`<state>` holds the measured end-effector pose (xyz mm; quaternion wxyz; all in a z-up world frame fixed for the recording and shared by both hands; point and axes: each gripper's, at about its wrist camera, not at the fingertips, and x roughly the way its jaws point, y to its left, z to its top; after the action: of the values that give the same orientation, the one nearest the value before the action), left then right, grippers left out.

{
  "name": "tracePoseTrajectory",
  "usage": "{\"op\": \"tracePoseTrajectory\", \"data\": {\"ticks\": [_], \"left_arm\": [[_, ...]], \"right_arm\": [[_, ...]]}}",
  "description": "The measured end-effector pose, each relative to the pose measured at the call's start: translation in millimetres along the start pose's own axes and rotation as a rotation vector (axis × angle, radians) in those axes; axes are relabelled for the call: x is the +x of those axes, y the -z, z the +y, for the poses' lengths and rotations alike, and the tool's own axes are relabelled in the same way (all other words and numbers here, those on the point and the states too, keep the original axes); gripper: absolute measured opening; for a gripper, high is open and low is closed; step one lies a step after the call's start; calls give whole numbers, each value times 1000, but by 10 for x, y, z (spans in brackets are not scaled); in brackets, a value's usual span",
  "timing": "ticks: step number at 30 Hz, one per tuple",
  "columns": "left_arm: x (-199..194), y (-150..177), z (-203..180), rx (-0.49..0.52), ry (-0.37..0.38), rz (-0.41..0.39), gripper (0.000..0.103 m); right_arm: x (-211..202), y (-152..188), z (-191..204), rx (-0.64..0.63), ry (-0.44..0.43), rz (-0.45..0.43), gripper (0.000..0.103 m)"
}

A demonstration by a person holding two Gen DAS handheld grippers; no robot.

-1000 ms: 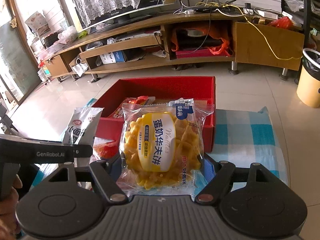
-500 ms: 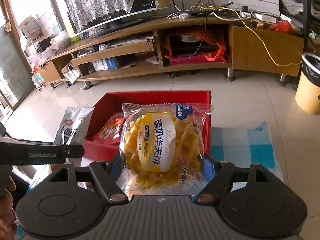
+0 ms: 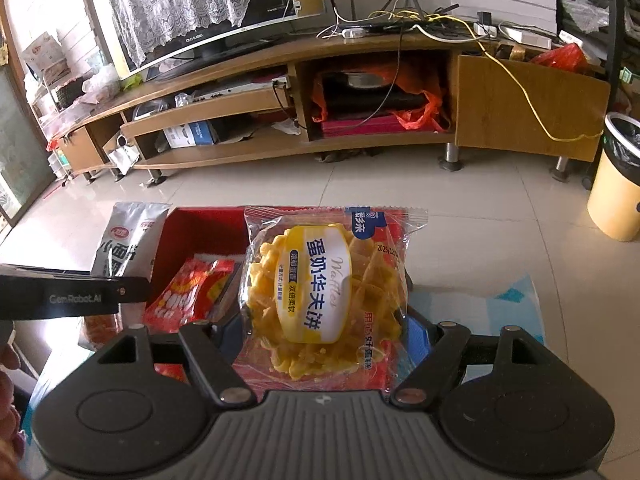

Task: Organize snacks
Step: 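Carry the spicy-strip bag with left tool into the red box while right tool carries the waffle packet there, then open left tool to release the spicy-strip bag while right tool releases the waffle packet in the box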

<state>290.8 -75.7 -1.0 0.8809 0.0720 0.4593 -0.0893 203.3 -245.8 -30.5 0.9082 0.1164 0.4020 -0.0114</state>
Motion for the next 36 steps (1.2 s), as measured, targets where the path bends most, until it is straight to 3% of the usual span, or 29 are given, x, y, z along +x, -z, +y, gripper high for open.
{"op": "tracePoseTrajectory", "data": {"ticks": [18,25,36], "left_arm": [[476,-87,-85,3,-24,41,55],[458,-97,-78,1,-38,18,62],[405,-127,-54,-20,-34,5,70]], "right_arm": [[521,-37,28,-39,-14,-26,75],[634,-4,62,-69,-21,-22,81],[648,-45,18,-45,-47,-63,81]]}}
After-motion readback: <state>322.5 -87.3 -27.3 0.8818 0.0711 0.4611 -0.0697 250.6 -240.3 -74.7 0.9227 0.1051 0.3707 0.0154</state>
